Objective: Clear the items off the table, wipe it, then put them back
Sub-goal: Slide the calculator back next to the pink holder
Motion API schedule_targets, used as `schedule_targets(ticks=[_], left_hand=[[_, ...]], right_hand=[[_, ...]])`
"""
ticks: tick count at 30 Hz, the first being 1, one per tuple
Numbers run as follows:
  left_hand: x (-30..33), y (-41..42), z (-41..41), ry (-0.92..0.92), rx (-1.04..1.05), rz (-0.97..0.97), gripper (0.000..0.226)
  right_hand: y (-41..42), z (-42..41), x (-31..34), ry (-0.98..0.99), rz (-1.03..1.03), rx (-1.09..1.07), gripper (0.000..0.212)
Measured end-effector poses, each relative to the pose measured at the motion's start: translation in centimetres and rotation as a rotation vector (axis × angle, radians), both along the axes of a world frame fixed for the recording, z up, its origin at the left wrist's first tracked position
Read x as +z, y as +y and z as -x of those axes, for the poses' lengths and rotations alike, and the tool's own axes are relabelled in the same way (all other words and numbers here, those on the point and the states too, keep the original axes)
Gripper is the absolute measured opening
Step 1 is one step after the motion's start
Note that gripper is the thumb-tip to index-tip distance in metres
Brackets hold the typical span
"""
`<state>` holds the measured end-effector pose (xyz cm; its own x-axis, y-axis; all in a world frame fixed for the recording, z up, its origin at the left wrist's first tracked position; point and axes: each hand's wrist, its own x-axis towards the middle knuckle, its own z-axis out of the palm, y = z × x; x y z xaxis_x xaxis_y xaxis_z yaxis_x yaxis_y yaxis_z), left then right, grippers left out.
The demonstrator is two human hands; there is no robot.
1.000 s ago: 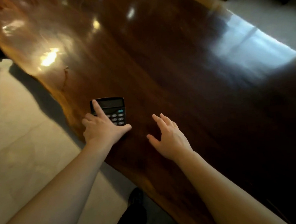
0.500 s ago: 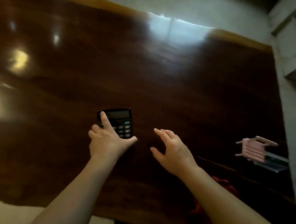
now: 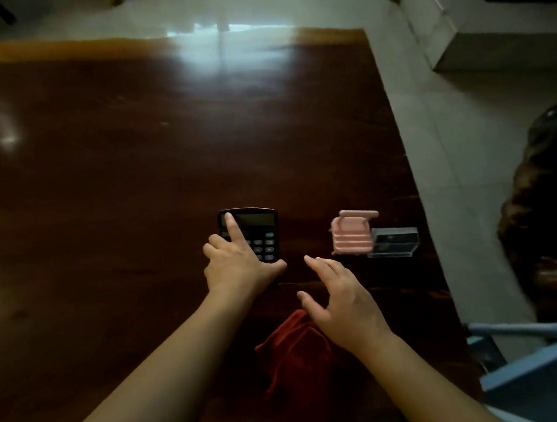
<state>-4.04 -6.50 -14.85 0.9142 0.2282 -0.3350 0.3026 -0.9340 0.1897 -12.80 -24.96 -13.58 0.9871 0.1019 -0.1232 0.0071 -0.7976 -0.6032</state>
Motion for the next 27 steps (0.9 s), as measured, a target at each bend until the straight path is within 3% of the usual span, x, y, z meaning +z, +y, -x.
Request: schedule_targets(ticks=[12,27], left_hand=[[-4.0,-9.3,-1.6,0.061,0.008,-0.107,0.145],[-3.6,-9.1,0.0,0.057,0.018,-0.097,0.144]], right_hand=[[-7.9,2.9,-2.3,0.108,-0.029,-0.078,0.066],[-9.1,2.7,-2.0,0.077,-0.036,0.002,0.066]])
